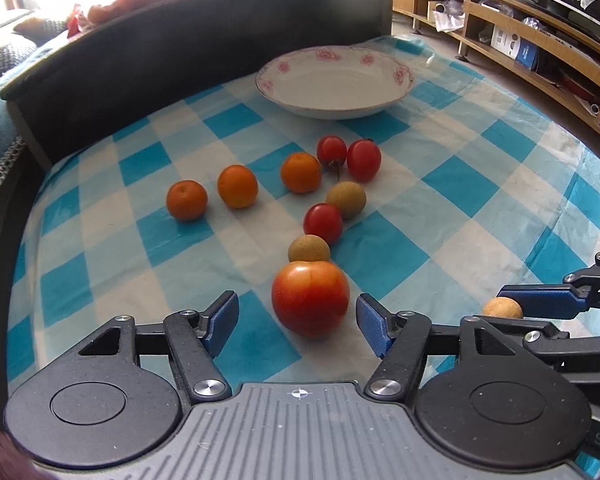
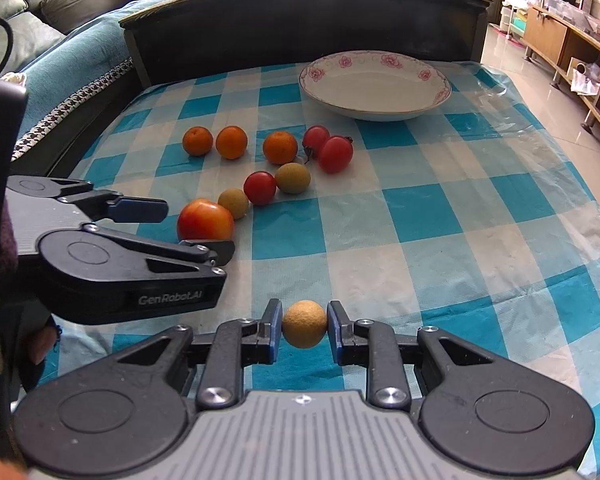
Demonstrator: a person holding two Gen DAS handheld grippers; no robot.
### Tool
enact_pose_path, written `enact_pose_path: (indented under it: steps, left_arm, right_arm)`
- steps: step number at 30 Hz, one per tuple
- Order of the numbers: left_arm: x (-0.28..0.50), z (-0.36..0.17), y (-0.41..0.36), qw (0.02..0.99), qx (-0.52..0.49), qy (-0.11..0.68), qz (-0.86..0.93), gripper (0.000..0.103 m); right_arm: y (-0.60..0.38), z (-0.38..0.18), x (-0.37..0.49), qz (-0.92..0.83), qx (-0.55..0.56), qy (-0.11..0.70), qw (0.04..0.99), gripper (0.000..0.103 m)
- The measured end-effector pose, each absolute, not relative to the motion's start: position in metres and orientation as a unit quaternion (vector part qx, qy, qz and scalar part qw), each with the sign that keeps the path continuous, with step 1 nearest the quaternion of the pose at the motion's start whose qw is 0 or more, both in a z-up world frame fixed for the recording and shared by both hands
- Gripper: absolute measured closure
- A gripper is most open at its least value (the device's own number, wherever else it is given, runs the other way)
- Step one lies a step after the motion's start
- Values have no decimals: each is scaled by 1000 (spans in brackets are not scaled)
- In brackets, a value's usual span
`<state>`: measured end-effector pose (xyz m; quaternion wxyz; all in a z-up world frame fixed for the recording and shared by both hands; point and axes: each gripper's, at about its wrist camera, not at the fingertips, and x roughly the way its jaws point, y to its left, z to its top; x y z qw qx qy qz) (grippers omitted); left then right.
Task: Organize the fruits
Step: 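Close the left tool on the large red-orange fruit while the right tool holds the tan fruit, then carry both held fruits over the white floral bowl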
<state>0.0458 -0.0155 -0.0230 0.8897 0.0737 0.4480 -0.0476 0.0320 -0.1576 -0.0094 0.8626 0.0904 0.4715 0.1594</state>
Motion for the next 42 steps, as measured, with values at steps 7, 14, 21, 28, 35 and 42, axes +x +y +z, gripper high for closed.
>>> enact_pose_path:
  steps: [7,14,21,28,35,42]
  left_arm:
    - [54,-30,-12,884,51,461,-54,44]
    - [56,-30,-15,887,55,455,-59,51]
    - [50,-31,0,891,41,449,-59,52]
    - [46,-28,-3,891,46,448,-61,52]
    - [53,-13,-3,893,21,442,-77,52]
    - [85,0,-3,900,-7,427,-86,52]
  right_arm:
    - [-159,-17,35,156,96,481,858,75]
    - [-159,-20,35,155,97,484,856,75]
    - [-162,-19,35,154,101,482,857,75]
    - [-164,-10,34,160,105,469,862,75]
    - [-172,4,55,153,111,448,874,75]
    - [-180,11,103,140,105,438,882,75]
